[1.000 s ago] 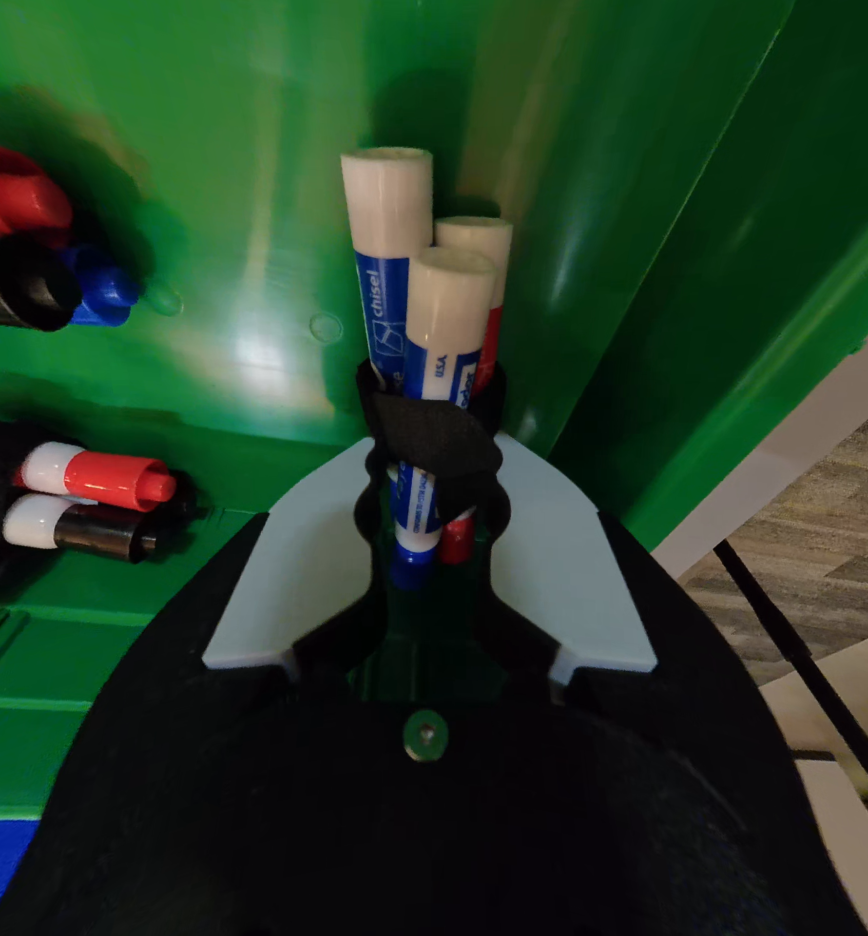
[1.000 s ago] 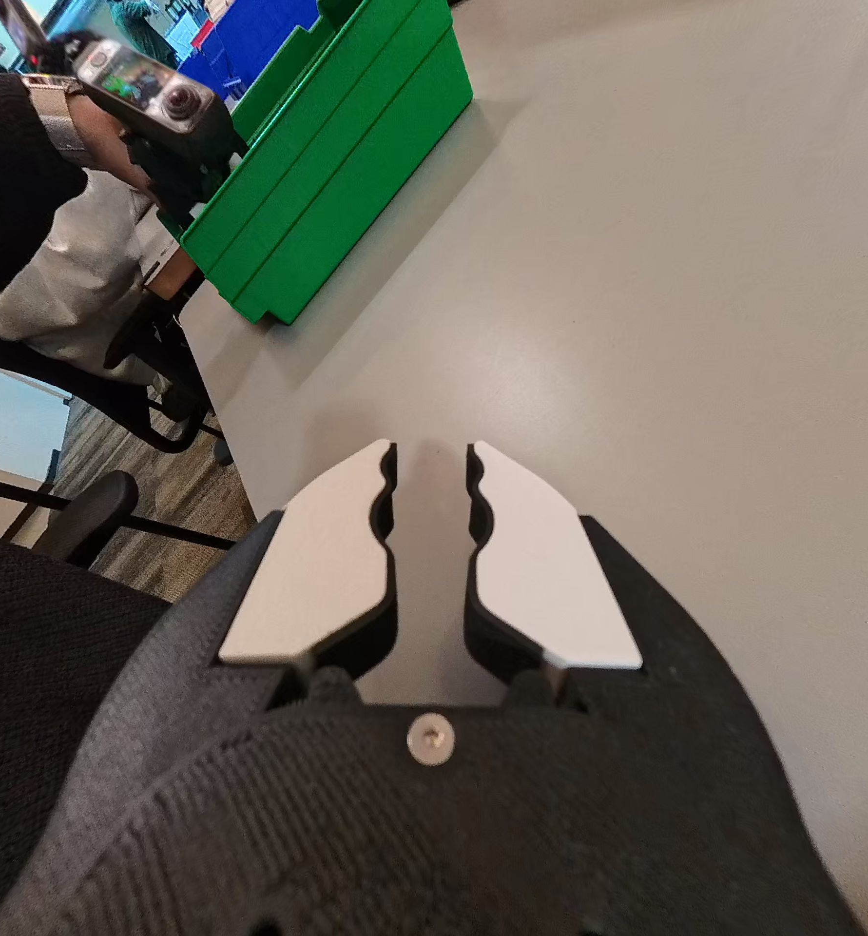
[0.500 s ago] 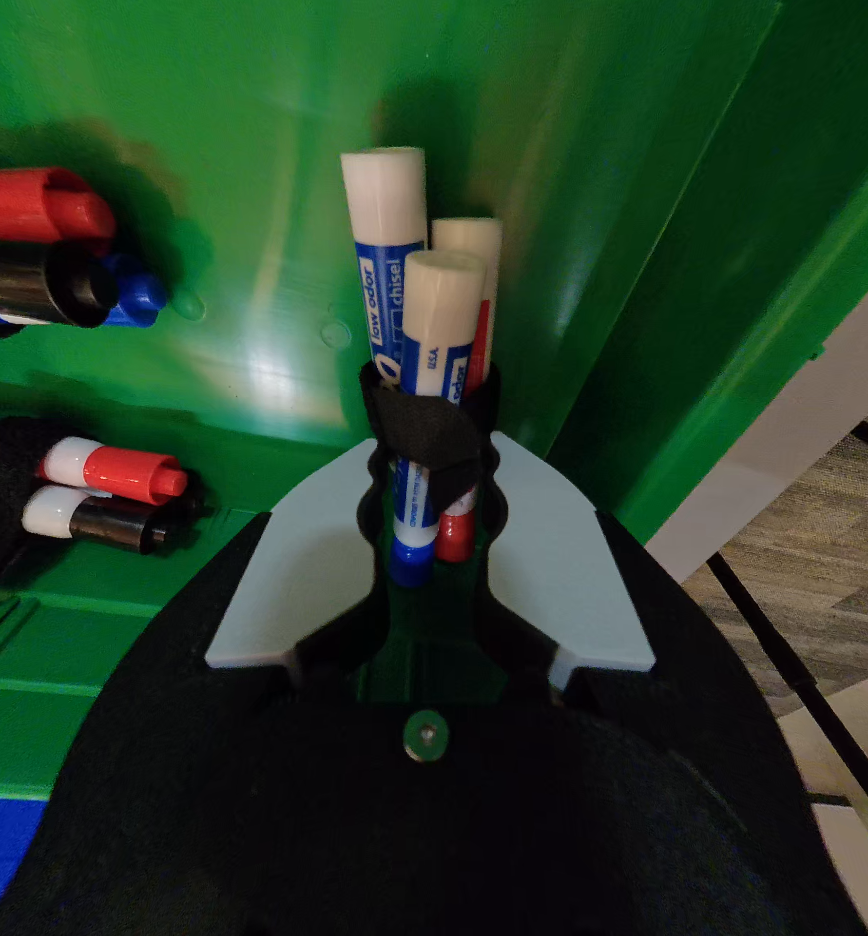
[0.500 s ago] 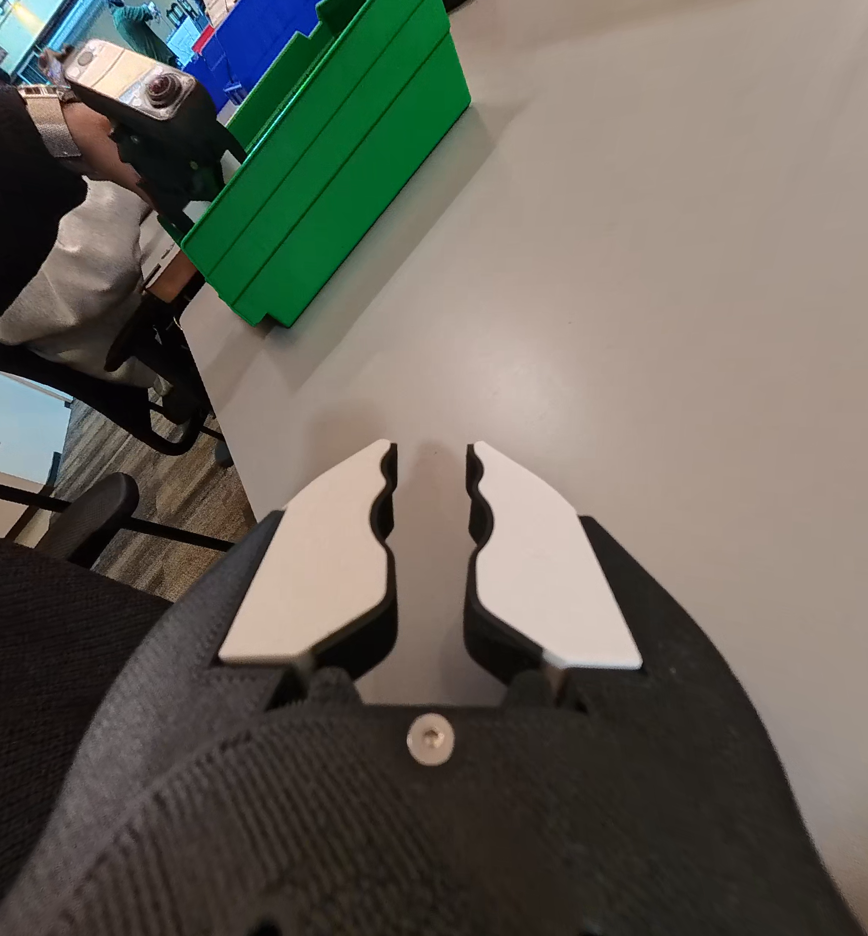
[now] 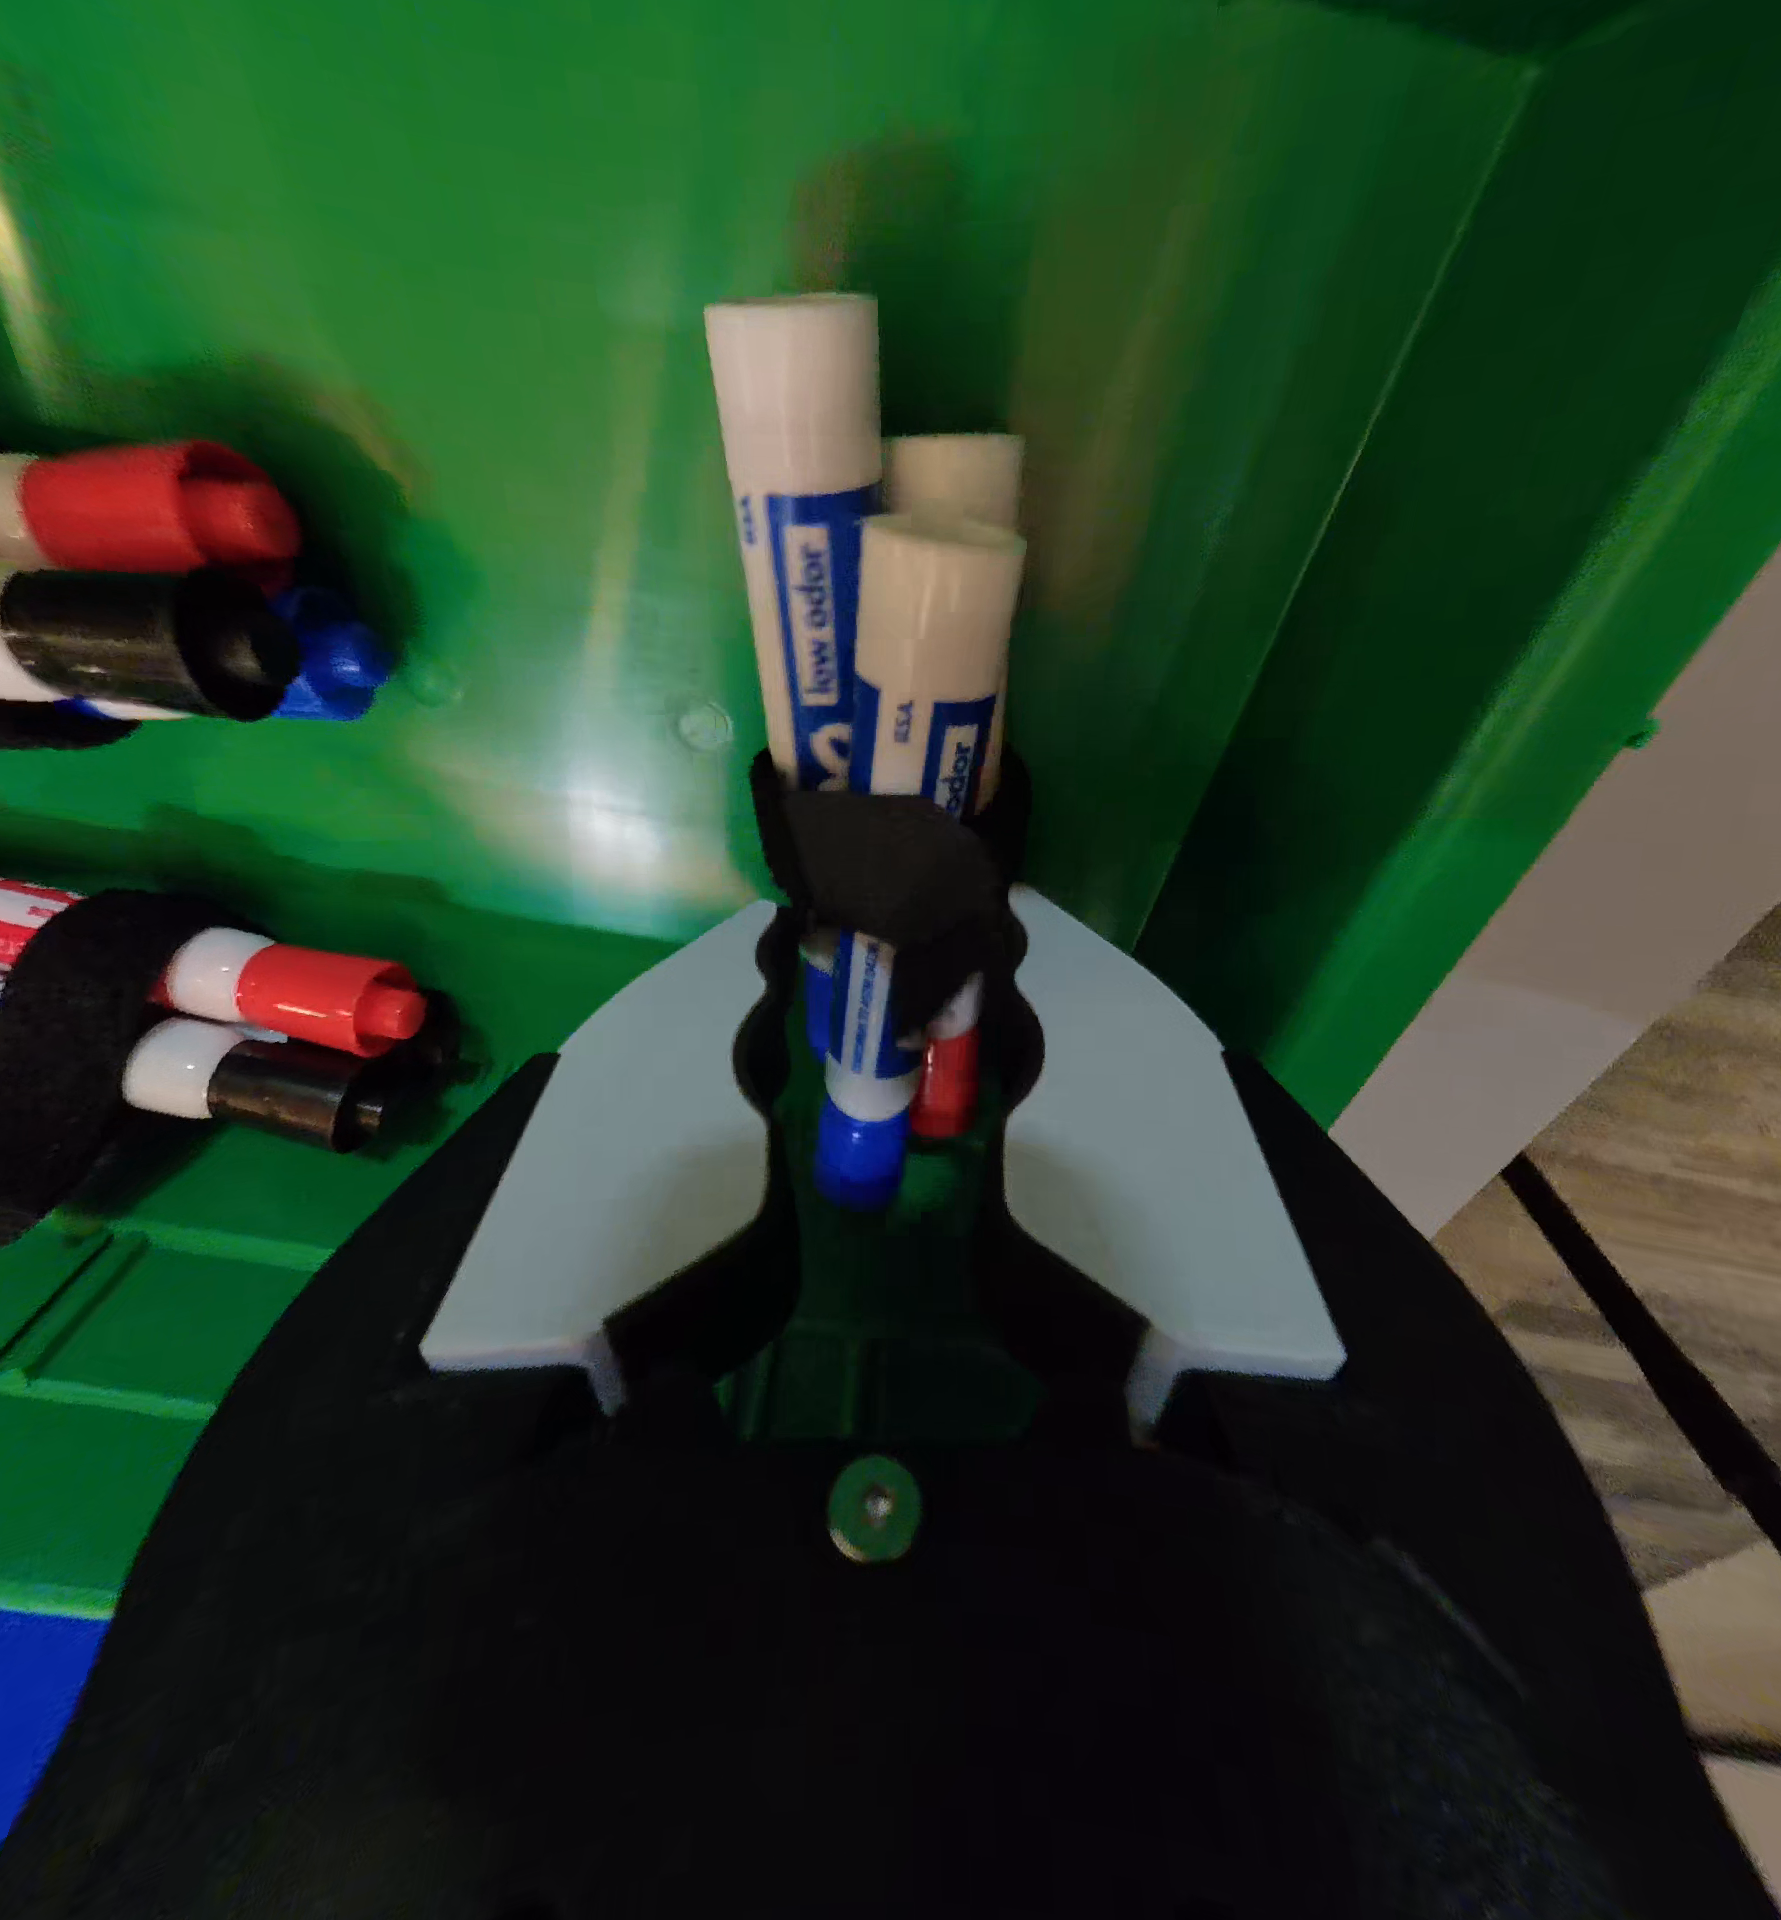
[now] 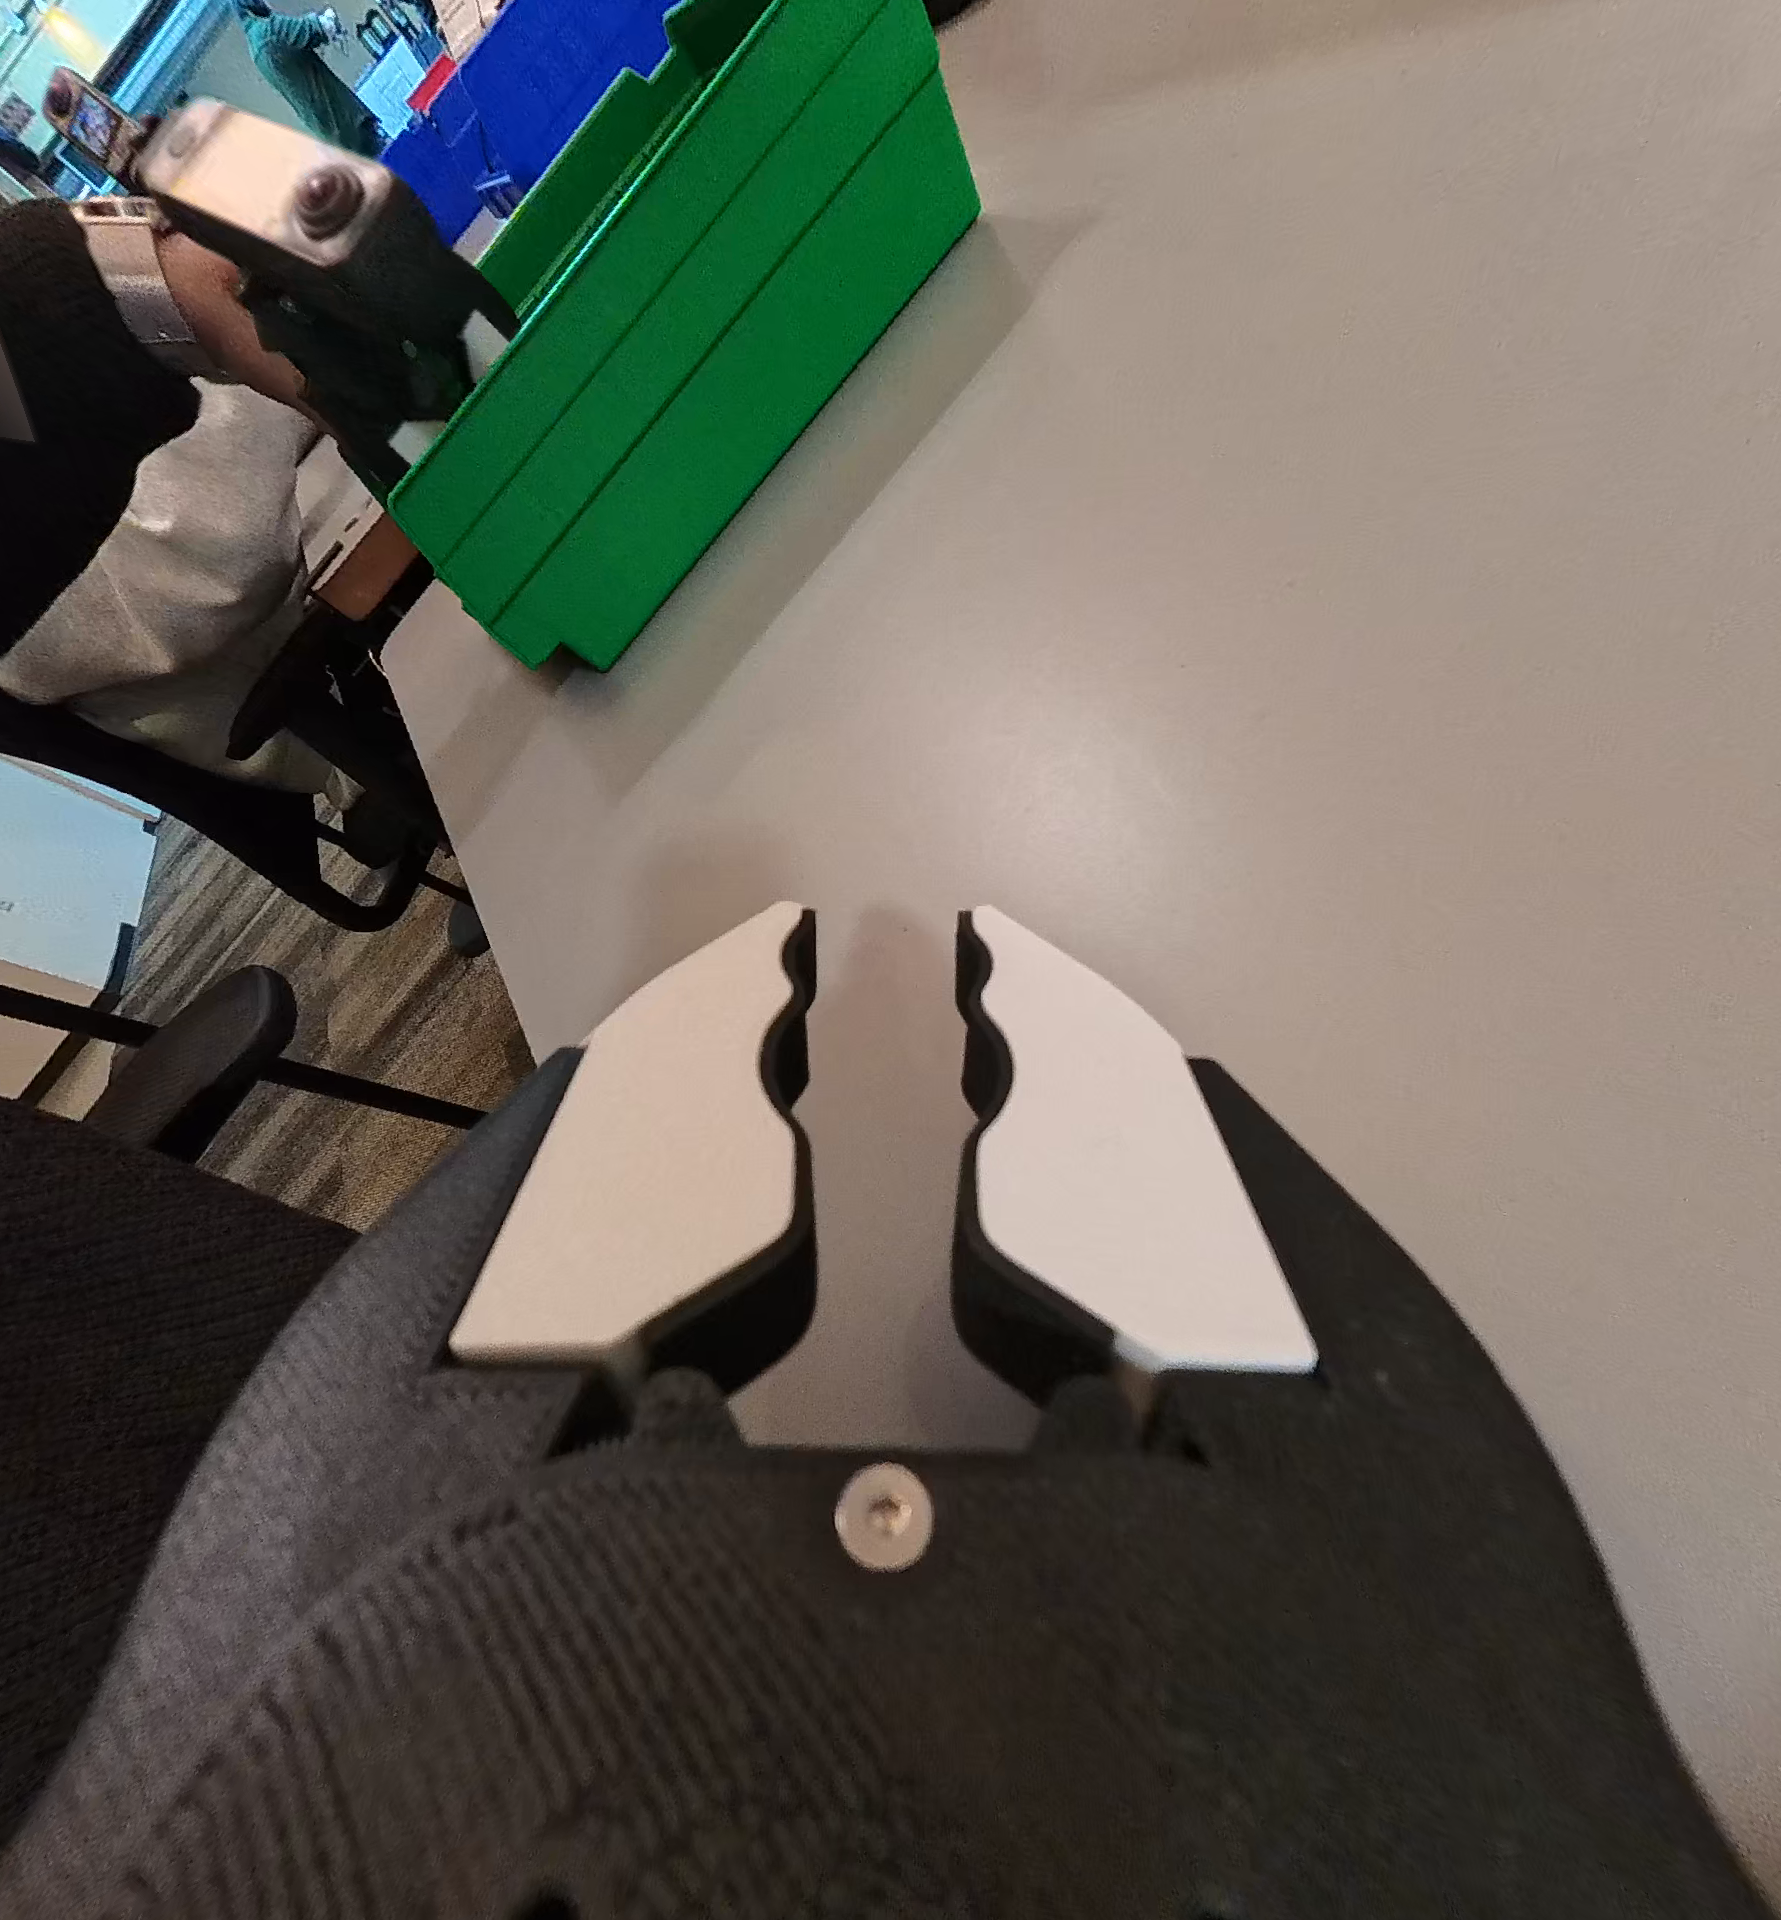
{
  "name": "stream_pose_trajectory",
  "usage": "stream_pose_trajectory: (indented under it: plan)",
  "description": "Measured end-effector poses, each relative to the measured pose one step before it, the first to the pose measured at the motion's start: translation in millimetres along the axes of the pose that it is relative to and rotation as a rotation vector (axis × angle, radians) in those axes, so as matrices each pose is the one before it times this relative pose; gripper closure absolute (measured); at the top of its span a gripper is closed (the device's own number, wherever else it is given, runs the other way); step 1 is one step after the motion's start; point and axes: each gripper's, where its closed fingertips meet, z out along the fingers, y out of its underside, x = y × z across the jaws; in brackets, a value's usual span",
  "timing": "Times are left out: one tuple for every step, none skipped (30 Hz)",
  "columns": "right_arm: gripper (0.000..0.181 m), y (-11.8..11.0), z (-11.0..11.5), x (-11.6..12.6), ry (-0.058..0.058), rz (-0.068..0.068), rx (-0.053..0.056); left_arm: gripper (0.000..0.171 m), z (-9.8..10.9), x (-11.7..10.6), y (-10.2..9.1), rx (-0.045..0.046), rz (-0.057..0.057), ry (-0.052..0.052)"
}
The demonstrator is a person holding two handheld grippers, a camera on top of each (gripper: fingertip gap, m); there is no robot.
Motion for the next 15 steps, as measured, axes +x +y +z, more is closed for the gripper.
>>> stream_pose_trajectory:
  plan:
    - [0.155, -0.2, -0.2, 0.09, -0.0005, 0.0016, 0.0013, 0.136, -2.81, -0.21, -1.04, 0.01496, -0.016, 0.0078]
    - [0.155, -0.22, -0.1, 0.07, -0.0005, 0.0016, 0.0009, 0.139, -3.57, -0.14, -0.77, 0.01166, -0.0153, 0.0103]
    - [0.155, -0.17, -0.05, 0.03, -0.0006, 0.0011, 0.0006, 0.154, -7.35, -2.35, -4.79, 0.04052, -0.0063, -0.0045]
    - [0.155, -0.09, -0.03, -0.17, -0.0007, 0.0004, 0.0001, 0.154, -5.06, -5.29, -3.29, 0.02721, -0.014, -0.027]
    - [0.155, -0.03, 0.09, -0.29, -0.0009, -0.0001, -0.0002, 0.154, -0.1, 1.53, 1.22, -0.00793, -0.0116, 0.0183]
    - [0.155, -0.05, 0.01, -0.36, -0.0009, -0.0007, -0.0001, 0.154, 3.83, 4.04, 3.36, -0.02788, -0.0081, 0.0295]
    - [0.155, -0.19, -0.12, -0.57, -0.0006, -0.0019, 0.0004, 0.153, 5.89, 2.74, 2.94, -0.02854, -0.0003, 0.0109]
    - [0.155, -0.12, -0.37, -0.54, 0.0002, -0.0028, 0.0007, 0.151, 4.32, 3.47, 0.8, -0.01446, 0.0093, 0.0117]
    - [0.155, -0.23, -0.55, -0.21, 0.0013, -0.0027, 0.0013, 0.151, 3.12, 1.51, -0.48, -0.00885, 0.0051, 0.0]
    - [0.155, -0.25, -0.52, 0.01, 0.0016, -0.0011, 0.0019, 0.15, 1.57, 0.49, 0.62, -0.01258, 0.0104, -0.0073]
    - [0.155, -0.25, -0.45, 0.25, 0.0007, 0.0012, 0.0019, 0.151, -0.06, -0.54, -0.58, -0.00027, 0.0069, -0.0127]
    - [0.155, -0.28, -0.22, 0.2, -0.0008, 0.0028, 0.0018, 0.151, -0.17, -0.78, -0.71, 0.00487, -0.0014, -0.0098]
    - [0.155, -0.15, 0.06, -0.07, -0.0023, 0.0032, 0.0006, 0.151, 0.11, 1.0, 0.48, -0.00147, -0.0056, 0.0053]
    - [0.155, -0.06, 0.19, -0.19, -0.003, 0.0025, -0.0005, 0.15, 0.04, 1.39, 0.56, -0.00367, -0.0057, 0.0099]
    - [0.155, 0.09, 0.23, -0.21, -0.0021, 0.0011, -0.0005, 0.15, -0.02, 0.49, -0.07, -0.00022, 0.0021, 0.0026]
